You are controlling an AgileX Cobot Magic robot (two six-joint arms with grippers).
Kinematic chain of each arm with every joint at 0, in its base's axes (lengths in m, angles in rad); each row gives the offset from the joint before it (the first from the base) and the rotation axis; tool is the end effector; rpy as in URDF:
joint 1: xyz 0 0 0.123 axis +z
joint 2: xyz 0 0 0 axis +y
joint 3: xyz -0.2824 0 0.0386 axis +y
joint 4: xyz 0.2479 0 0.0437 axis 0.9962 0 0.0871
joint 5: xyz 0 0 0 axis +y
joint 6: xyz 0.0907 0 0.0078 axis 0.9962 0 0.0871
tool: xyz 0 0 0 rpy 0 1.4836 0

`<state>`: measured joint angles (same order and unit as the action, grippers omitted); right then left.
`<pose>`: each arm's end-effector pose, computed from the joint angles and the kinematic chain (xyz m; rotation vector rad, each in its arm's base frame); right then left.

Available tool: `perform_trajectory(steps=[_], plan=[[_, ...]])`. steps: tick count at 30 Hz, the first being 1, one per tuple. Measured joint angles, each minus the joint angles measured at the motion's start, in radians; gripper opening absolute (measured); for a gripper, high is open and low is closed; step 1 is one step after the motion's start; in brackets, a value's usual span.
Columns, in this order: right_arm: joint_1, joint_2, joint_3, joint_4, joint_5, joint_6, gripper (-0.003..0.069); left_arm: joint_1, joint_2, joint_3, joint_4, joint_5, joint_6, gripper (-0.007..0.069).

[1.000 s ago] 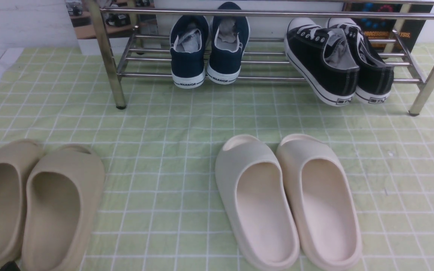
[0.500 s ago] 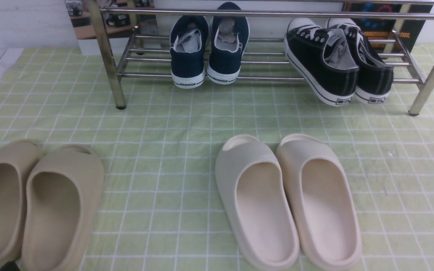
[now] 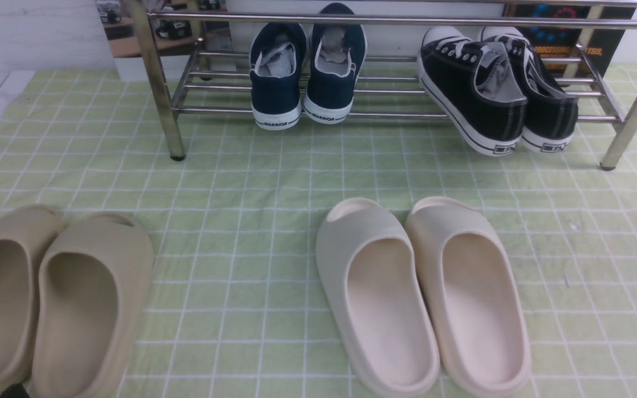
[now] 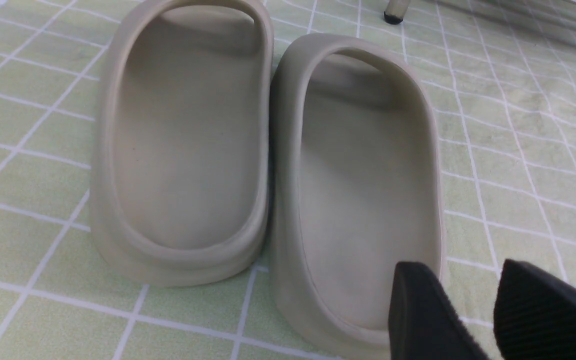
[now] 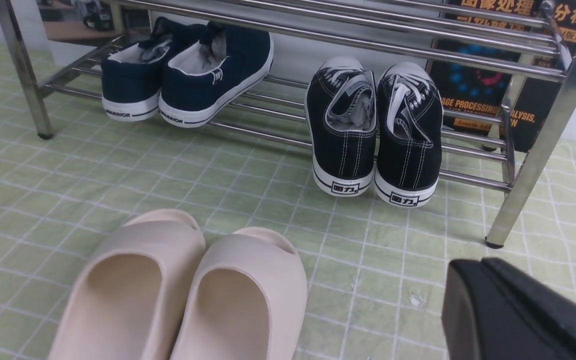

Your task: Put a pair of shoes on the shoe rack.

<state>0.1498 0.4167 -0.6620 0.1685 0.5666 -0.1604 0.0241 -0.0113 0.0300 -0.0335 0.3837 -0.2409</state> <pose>0.0735 0.0194 0.3546 -0.2150 1.7881 0.1753 0.0524 0.0001 0.1691 -0.2702 1.8704 -0.1813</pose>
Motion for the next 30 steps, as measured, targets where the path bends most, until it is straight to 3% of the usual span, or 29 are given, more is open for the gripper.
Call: perform_trajectory(steps=[7, 12, 19, 30], plan=[[-0.008, -0.104, 0.25, -0.009, -0.252, 0.024, -0.0005, 0.0, 0.0, 0.0, 0.0, 0.0, 0.0, 0.0239], [-0.103, -0.27, 0.498, -0.124, -0.379, 0.16, -0.0005, 0.0, 0.0, 0.0, 0.0, 0.0, 0.0, 0.0239], [-0.231, -0.419, 0.686, -0.239, -0.352, 0.336, -0.0004, 0.0, 0.0, 0.0, 0.0, 0.0, 0.0, 0.0239], [-0.267, -0.427, 0.682, -0.208, -0.197, 0.336, -0.0004, 0.0, 0.0, 0.0, 0.0, 0.0, 0.0, 0.0239]])
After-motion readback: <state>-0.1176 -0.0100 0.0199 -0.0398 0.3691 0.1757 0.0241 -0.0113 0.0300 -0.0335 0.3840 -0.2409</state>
